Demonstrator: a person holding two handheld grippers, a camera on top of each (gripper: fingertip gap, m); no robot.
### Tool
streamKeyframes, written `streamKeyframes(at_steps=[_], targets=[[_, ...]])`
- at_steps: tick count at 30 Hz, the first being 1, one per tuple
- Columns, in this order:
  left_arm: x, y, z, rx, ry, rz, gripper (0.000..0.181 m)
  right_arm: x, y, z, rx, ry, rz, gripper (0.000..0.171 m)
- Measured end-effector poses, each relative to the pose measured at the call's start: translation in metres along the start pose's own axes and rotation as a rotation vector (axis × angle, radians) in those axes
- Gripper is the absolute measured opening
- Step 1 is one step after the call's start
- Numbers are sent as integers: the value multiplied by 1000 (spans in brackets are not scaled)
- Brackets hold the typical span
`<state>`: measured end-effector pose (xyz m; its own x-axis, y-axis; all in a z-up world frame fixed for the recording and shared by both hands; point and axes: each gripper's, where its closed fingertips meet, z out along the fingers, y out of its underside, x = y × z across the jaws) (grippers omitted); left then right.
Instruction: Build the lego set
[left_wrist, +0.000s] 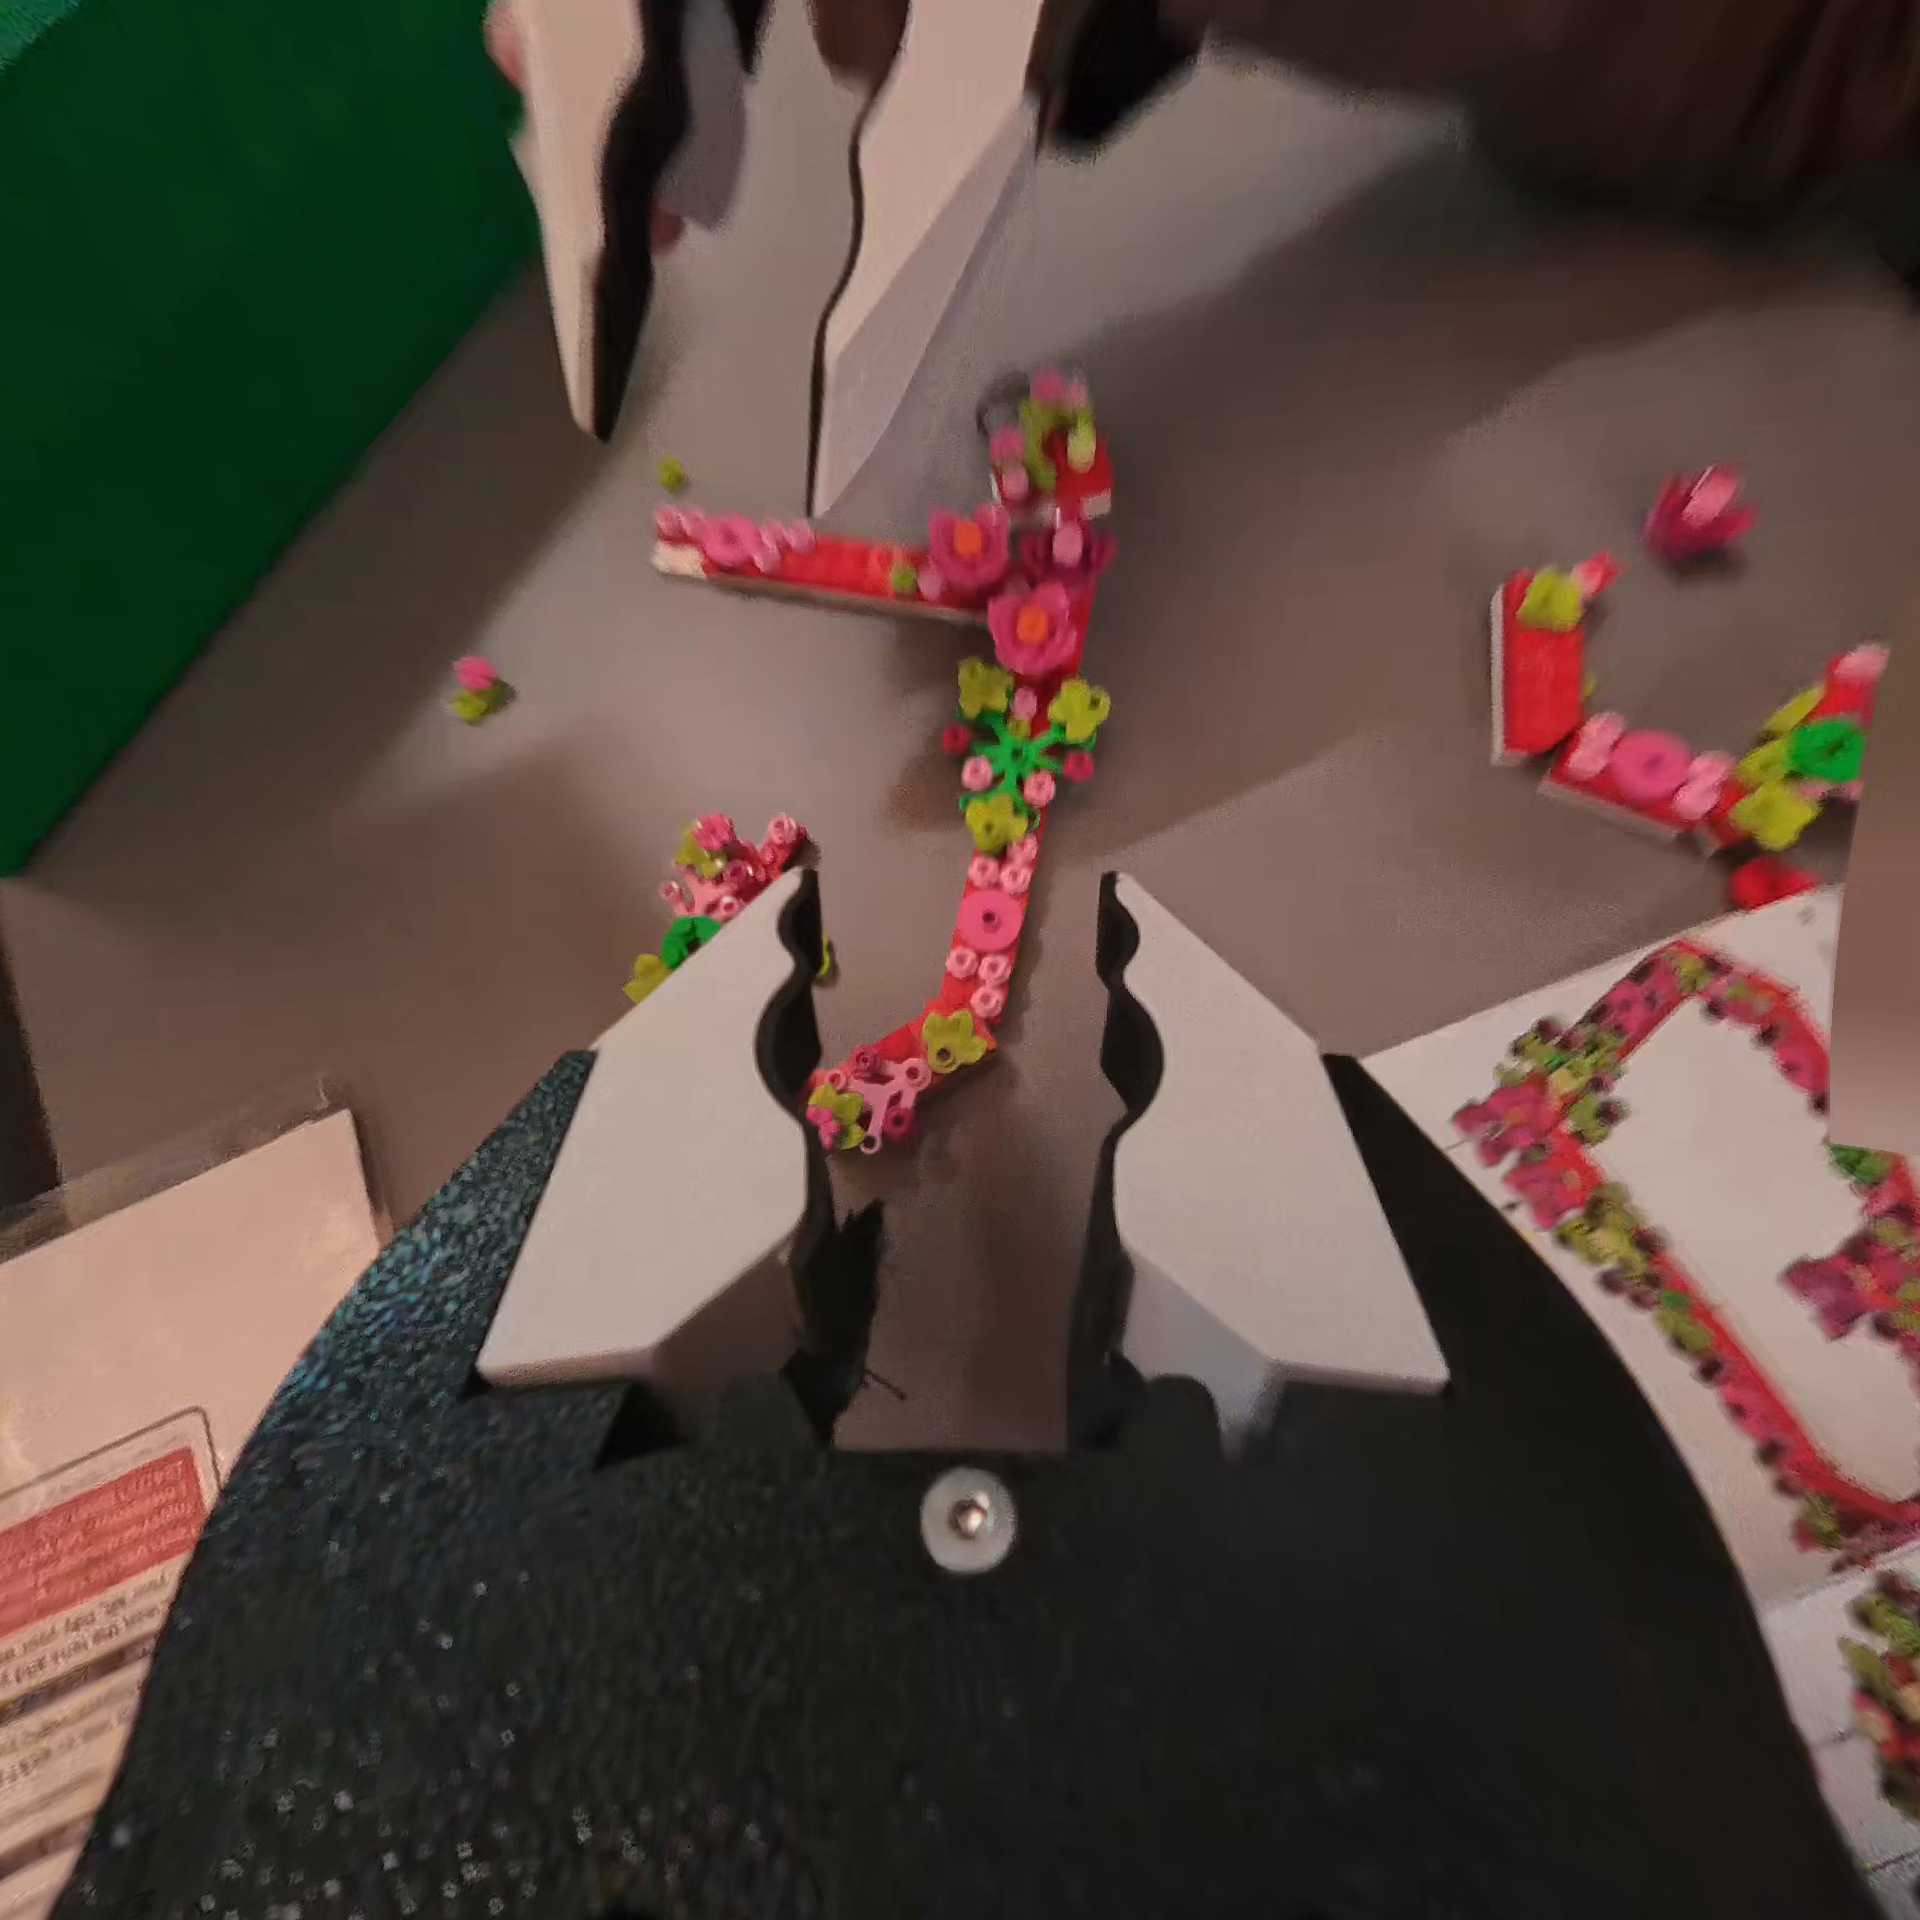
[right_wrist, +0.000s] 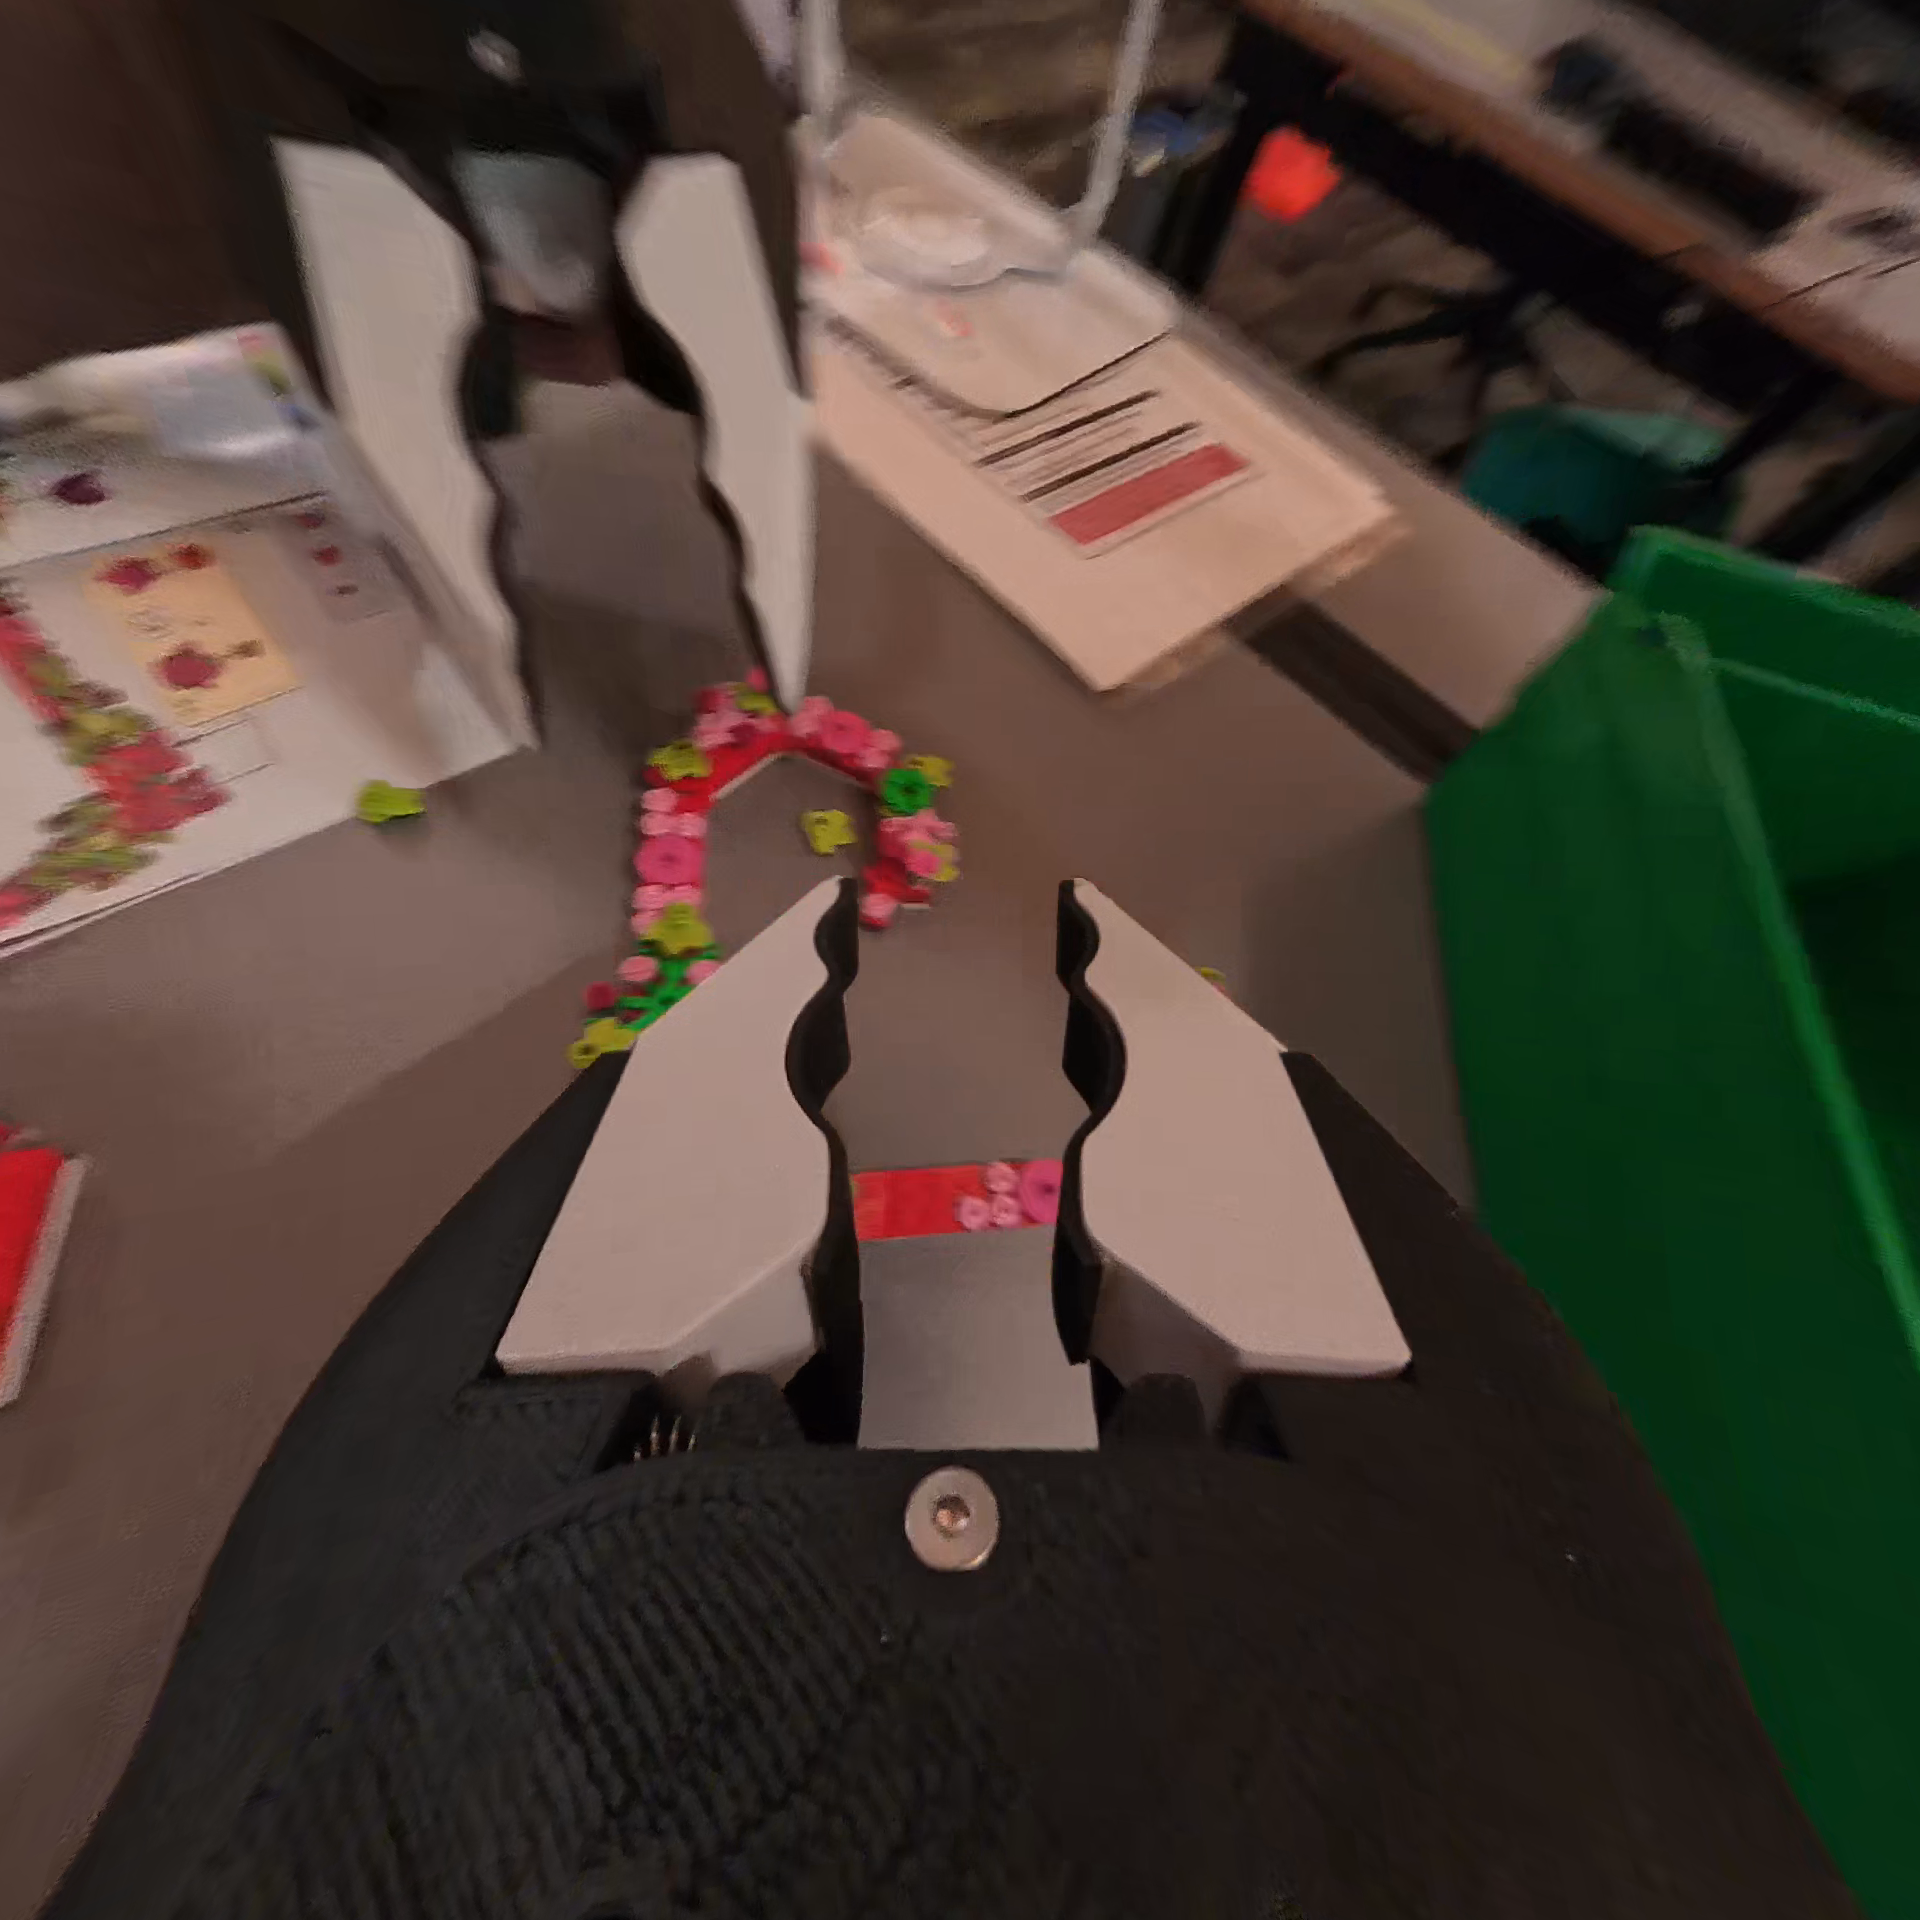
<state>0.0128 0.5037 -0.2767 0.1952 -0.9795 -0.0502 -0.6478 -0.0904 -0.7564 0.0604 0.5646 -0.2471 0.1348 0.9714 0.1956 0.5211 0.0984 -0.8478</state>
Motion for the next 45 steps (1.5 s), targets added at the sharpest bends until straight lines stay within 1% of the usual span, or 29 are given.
streamKeyframes(at_steps=[1,3,5,6,7,8,9,10,12,14,15,16,18,20,25,27,30,32,34,37,40,41,45], targets=[[-1,-9,-10,55,-31,-21,54,11,0,-7,65,83,14,37],[-9,-22,-31,133,-160,-57,58,35,-1,-26,225,280,68,38],[-13,-39,-57,244,-316,-88,57,62,5,-58,380,566,79,38],[-3,-46,-67,302,-321,-127,55,69,8,-75,445,691,58,37],[10,-54,-75,378,-290,-190,57,72,13,-88,469,792,16,33],[20,-59,-82,446,-284,-251,59,75,19,-98,457,883,-36,32],[24,-57,-89,493,-331,-297,60,77,23,-107,441,956,-78,29],[28,-53,-97,535,-413,-321,60,77,24,-113,440,996,-93,28],[36,-39,-120,618,-646,-358,58,71,20,-124,487,1024,-69,30],[54,-23,-150,710,-895,-383,55,63,19,-134,528,1039,-46,31],[70,-16,-160,741,-968,-378,48,58,18,-138,552,1038,-19,31],[89,-13,-160,762,-969,-368,39,52,18,-141,592,1021,27,31],[118,-2,-155,771,-962,-412,44,39,13,-148,713,955,140,31],[139,13,-155,732,-1035,-409,43,27,11,-157,783,936,189,31],[179,32,-162,584,-1251,-245,40,10,13,-174,786,987,184,32],[184,37,-171,562,-1299,-214,39,8,17,-182,781,1023,188,31],[182,50,-193,591,-1394,-227,39,13,25,-189,767,1059,209,26],[183,55,-205,626,-1433,-249,40,25,40,-189,720,1100,272,25],[187,54,-212,657,-1467,-239,38,33,53,-198,708,1155,330,25],[189,52,-213,675,-1477,-229,37,34,58,-217,747,1209,366,24],[186,50,-208,670,-1457,-226,36,31,51,-230,823,1195,382,23],[185,49,-206,669,-1451,-223,36,31,50,-231,839,1188,373,22],[181,46,-196,638,-1424,-200,34,38,57,-217,776,1152,432,22]])
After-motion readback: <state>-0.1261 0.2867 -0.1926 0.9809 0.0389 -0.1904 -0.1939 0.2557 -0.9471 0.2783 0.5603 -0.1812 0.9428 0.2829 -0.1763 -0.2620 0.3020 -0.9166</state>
